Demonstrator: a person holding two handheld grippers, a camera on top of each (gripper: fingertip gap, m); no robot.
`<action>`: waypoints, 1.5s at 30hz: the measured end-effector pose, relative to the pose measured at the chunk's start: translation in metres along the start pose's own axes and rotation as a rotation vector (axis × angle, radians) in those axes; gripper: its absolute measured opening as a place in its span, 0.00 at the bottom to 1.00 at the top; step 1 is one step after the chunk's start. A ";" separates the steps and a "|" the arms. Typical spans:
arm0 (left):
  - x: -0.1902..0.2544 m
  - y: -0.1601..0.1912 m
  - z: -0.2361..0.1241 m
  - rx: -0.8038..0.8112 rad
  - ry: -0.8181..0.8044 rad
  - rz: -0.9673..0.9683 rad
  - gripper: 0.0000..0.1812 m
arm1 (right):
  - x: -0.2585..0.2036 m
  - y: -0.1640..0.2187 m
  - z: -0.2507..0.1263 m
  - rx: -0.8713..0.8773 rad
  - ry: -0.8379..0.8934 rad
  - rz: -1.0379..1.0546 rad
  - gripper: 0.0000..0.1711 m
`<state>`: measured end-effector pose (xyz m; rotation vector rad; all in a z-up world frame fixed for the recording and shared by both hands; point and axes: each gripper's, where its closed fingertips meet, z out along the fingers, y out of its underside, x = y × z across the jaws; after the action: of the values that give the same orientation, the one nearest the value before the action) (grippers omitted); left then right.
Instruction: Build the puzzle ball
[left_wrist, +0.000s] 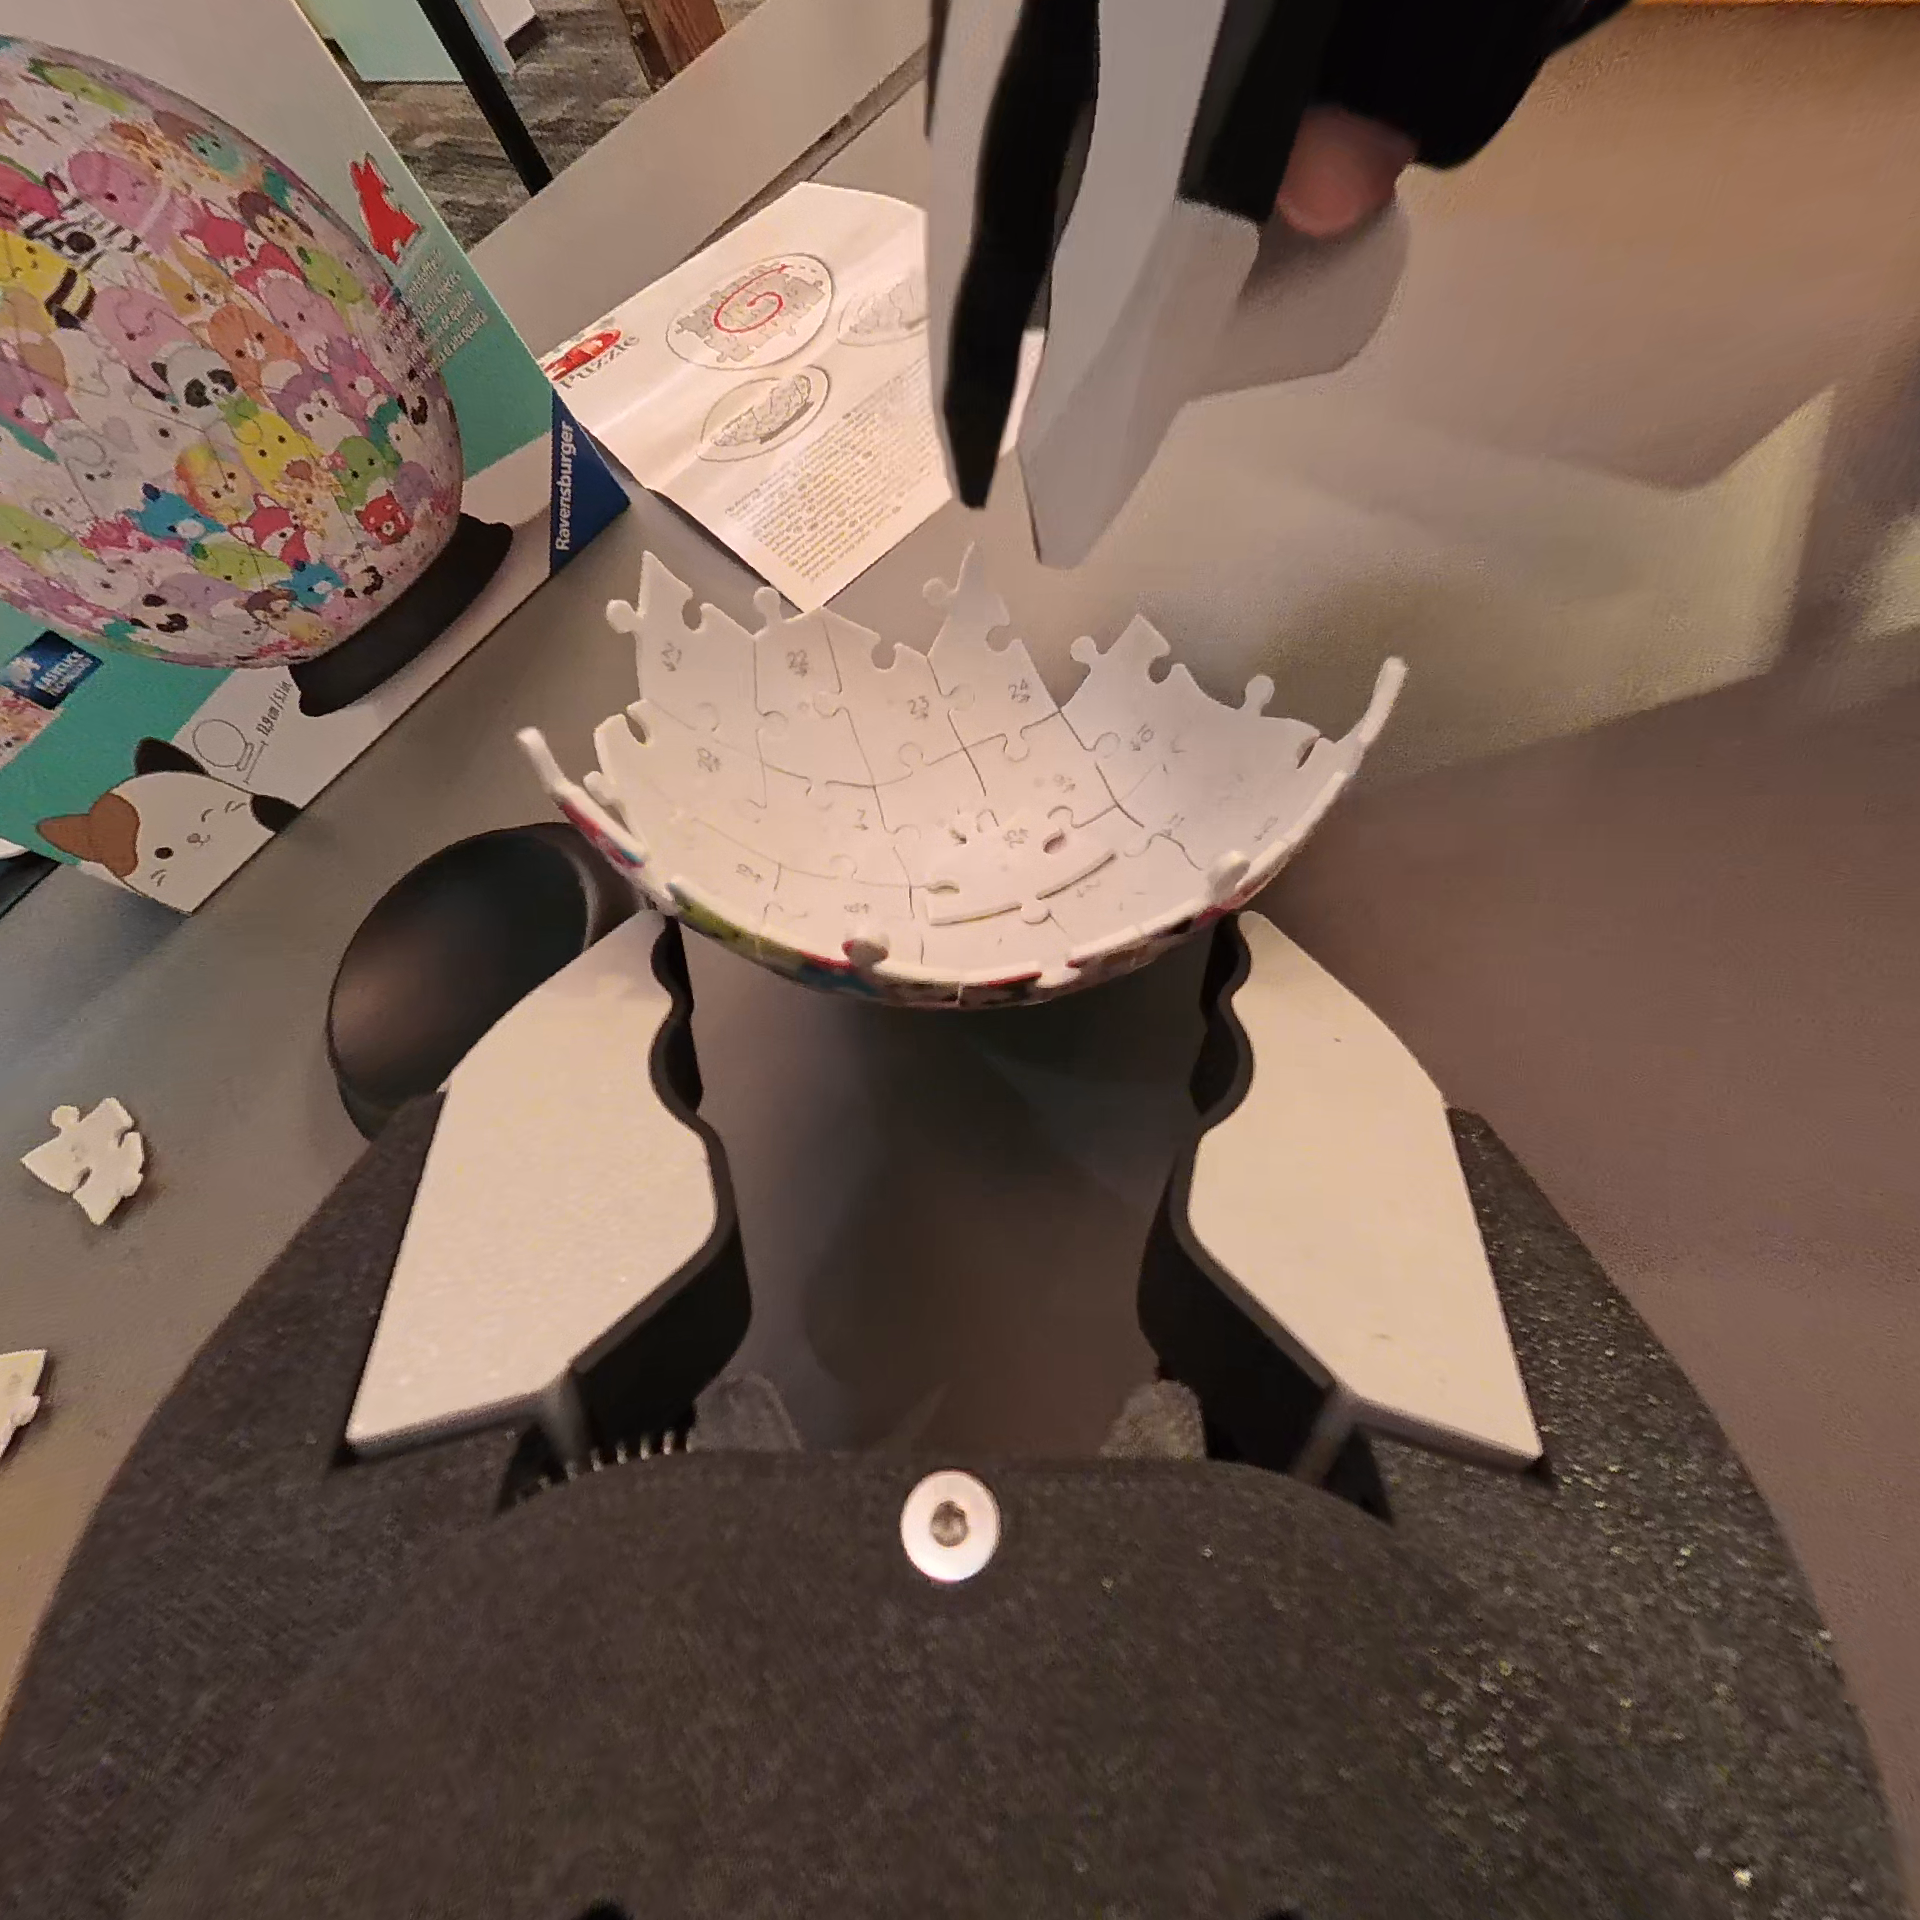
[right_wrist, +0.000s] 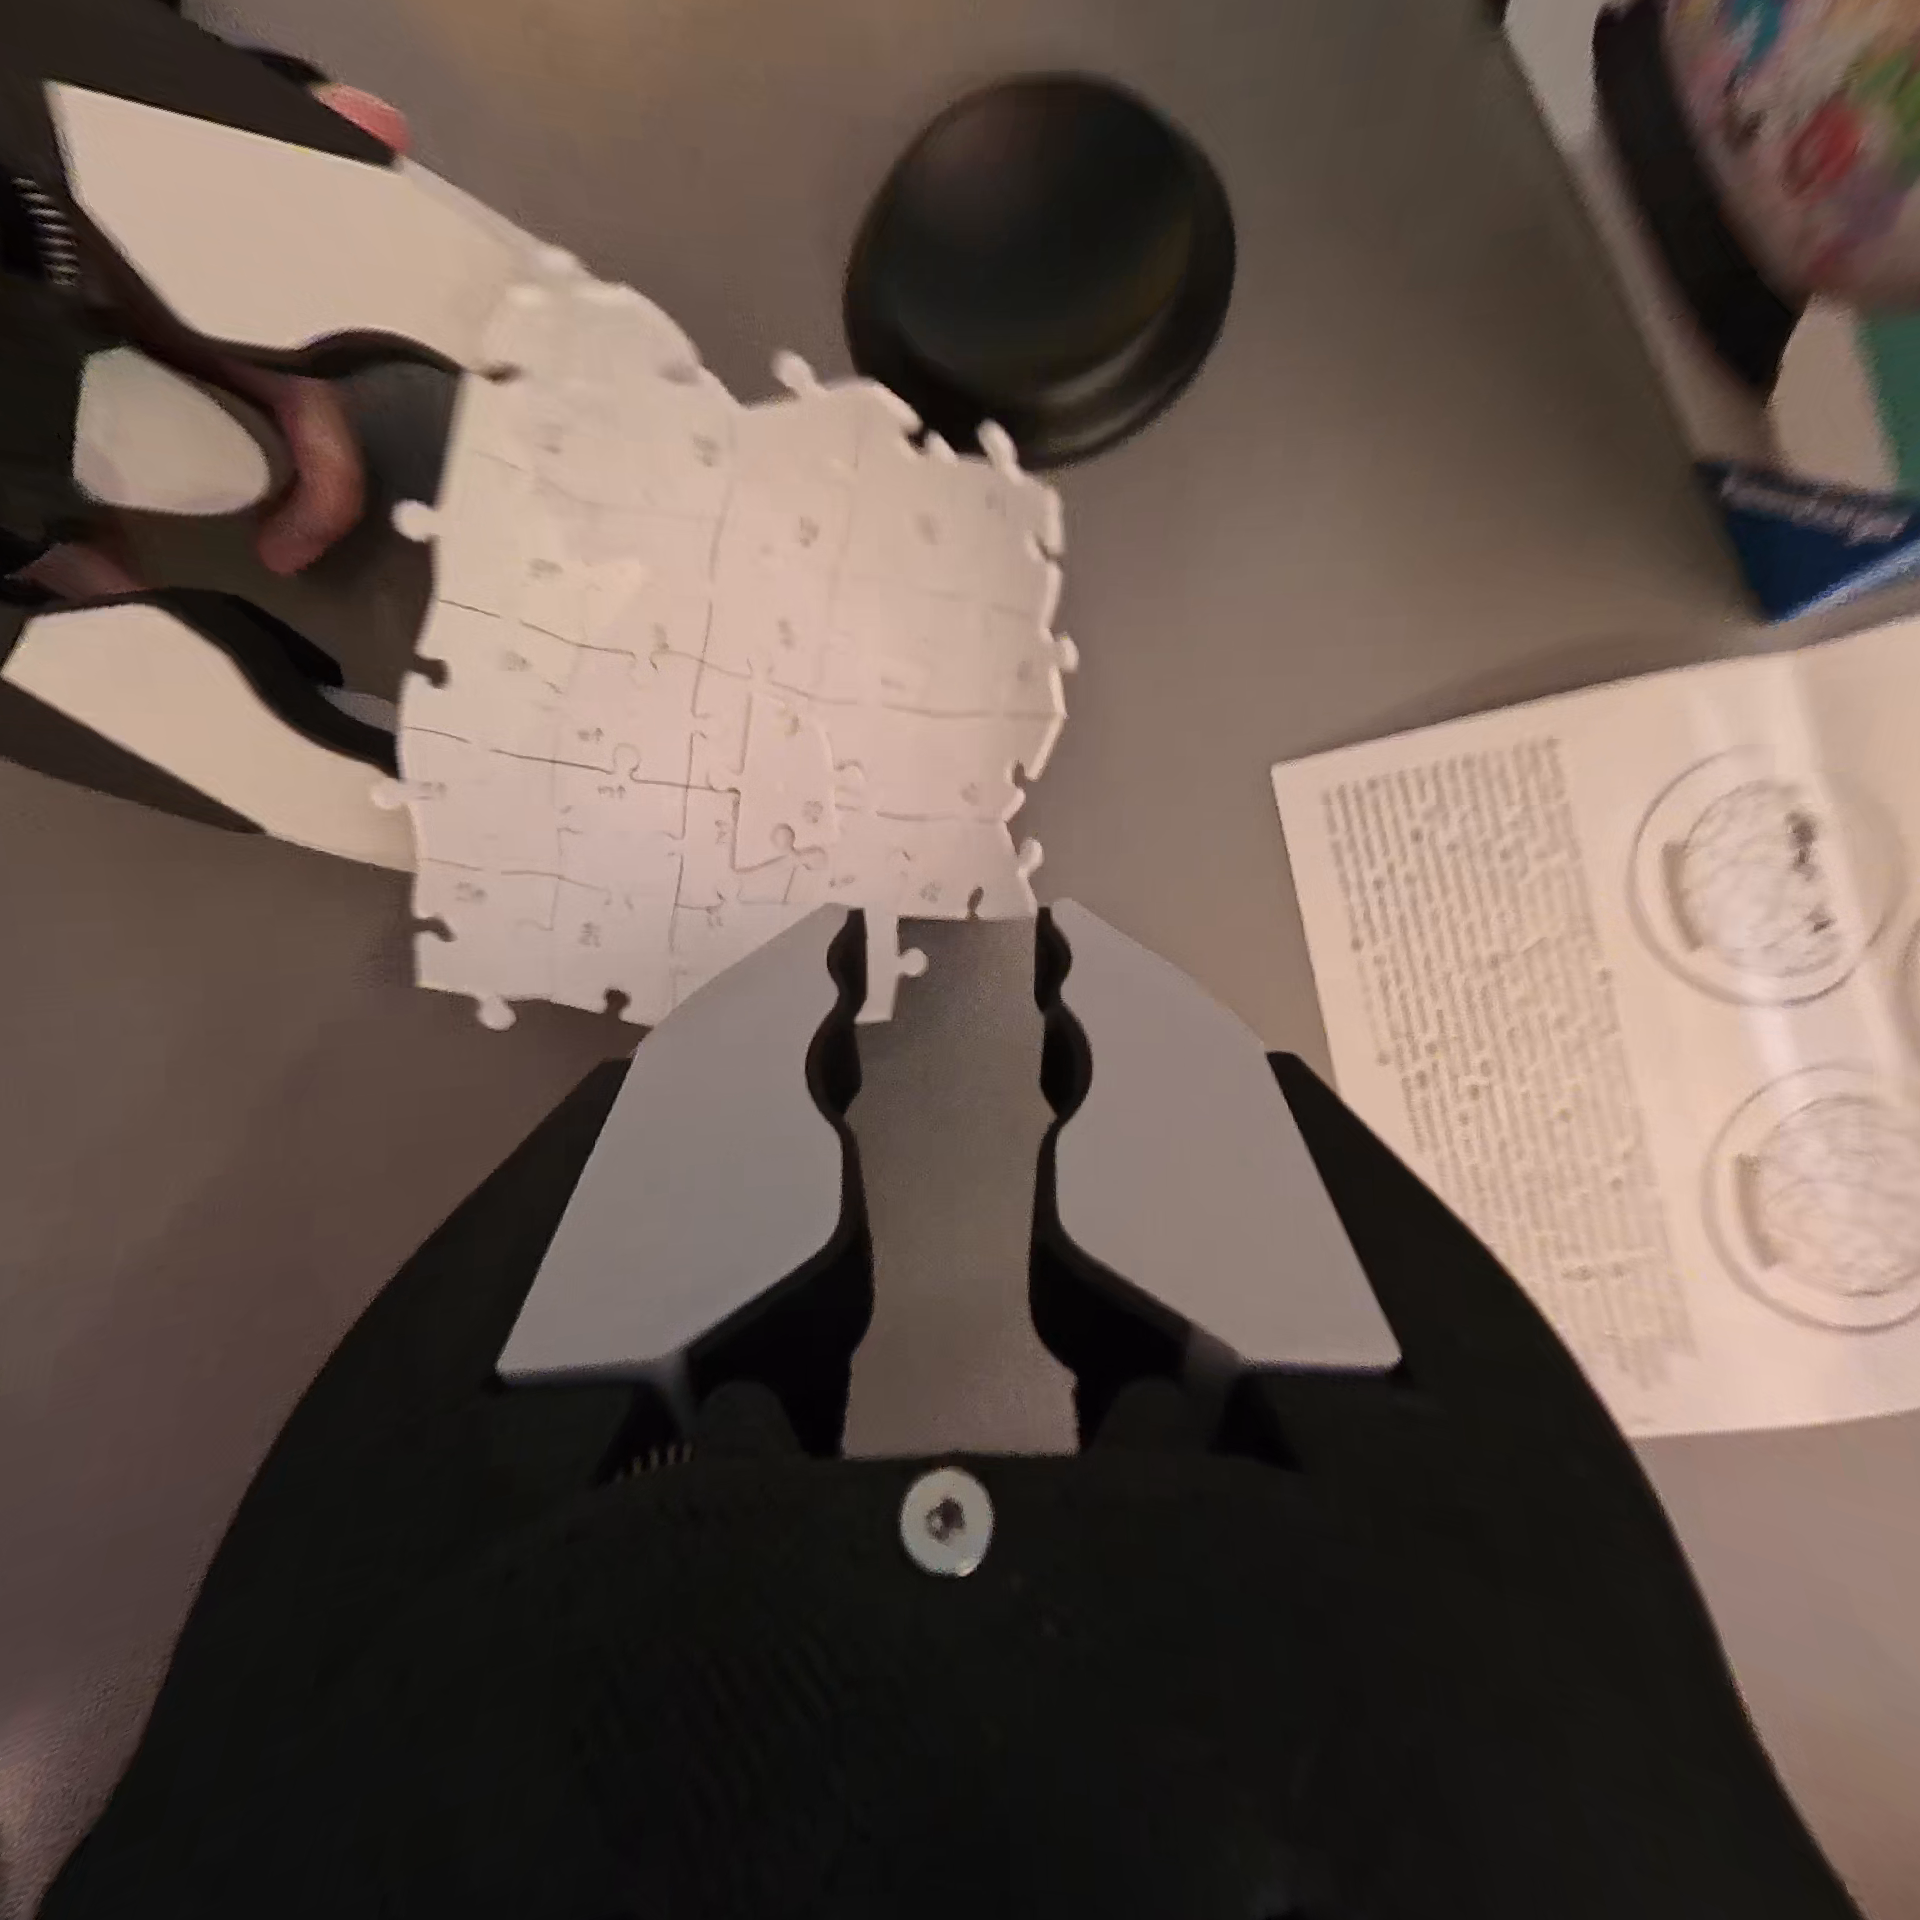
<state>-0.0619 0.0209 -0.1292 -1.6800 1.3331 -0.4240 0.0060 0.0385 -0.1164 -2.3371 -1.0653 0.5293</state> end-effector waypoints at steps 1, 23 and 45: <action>0.000 0.000 0.000 0.002 0.000 -0.001 0.52 | -0.007 -0.006 -0.001 0.010 0.000 -0.061 0.19; 0.003 -0.004 0.001 0.014 0.001 0.009 0.51 | -0.037 -0.001 0.051 -0.180 -0.115 -0.412 0.19; 0.004 -0.007 0.000 0.037 0.012 0.003 0.51 | -0.038 0.005 0.048 -0.236 -0.184 -0.428 0.15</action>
<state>-0.0567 0.0172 -0.1244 -1.6473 1.3289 -0.4553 -0.0403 0.0196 -0.1526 -2.1835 -1.7434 0.4782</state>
